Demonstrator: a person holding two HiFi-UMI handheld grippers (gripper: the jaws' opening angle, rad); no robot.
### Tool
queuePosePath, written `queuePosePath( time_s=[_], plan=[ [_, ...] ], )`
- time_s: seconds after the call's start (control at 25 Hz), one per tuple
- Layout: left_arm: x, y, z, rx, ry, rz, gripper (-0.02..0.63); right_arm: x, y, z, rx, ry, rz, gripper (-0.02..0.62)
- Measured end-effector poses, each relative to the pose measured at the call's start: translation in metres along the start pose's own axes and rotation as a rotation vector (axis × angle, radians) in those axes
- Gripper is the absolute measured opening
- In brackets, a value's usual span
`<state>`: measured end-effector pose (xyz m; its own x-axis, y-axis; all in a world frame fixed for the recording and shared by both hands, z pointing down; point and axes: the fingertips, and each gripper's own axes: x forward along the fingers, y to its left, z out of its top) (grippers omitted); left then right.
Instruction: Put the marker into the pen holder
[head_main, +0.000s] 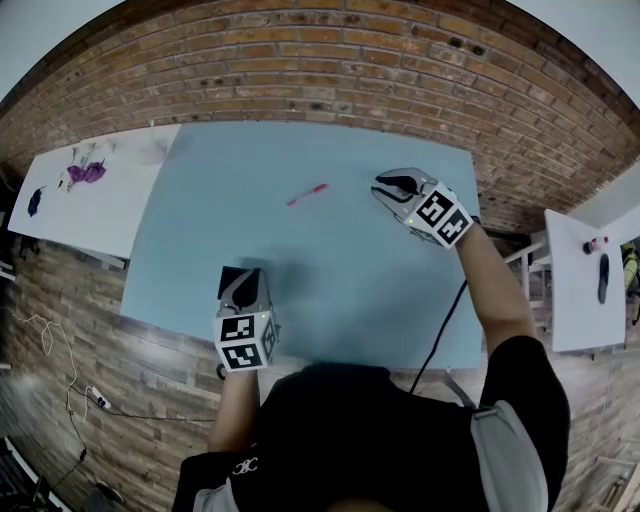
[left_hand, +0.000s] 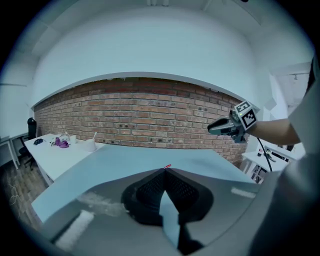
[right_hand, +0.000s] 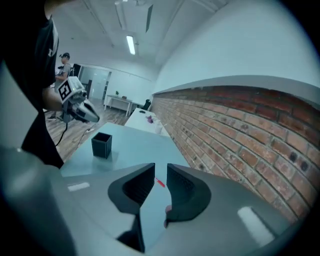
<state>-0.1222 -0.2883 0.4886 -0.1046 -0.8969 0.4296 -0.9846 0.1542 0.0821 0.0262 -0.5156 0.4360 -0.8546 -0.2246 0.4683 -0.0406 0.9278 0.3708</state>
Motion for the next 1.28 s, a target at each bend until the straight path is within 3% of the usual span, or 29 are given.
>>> queuePosePath(
  time_s=[0.28,0.64,0.92,1.28],
  plan=[
    [-0.015,0.024,-0.003,-0.035,0.014,0.084,0.005,0.078,0.003,-0.034,-0.182,0.205,0.19,0.144],
    [-0.036,0.051,-0.027,-0.094,0.06,0.188,0.005,0.178,0.015,-0.072,-0.341,0.386,0.347,0.16],
    [-0.047,0.069,-0.04,-0.152,0.084,0.218,0.005,0.23,0.023,-0.116,-0.312,0.506,0.421,0.16],
    [-0.048,0.08,-0.058,-0.168,0.157,0.219,0.005,0.278,0.026,-0.145,-0.254,0.586,0.449,0.155]
  ],
)
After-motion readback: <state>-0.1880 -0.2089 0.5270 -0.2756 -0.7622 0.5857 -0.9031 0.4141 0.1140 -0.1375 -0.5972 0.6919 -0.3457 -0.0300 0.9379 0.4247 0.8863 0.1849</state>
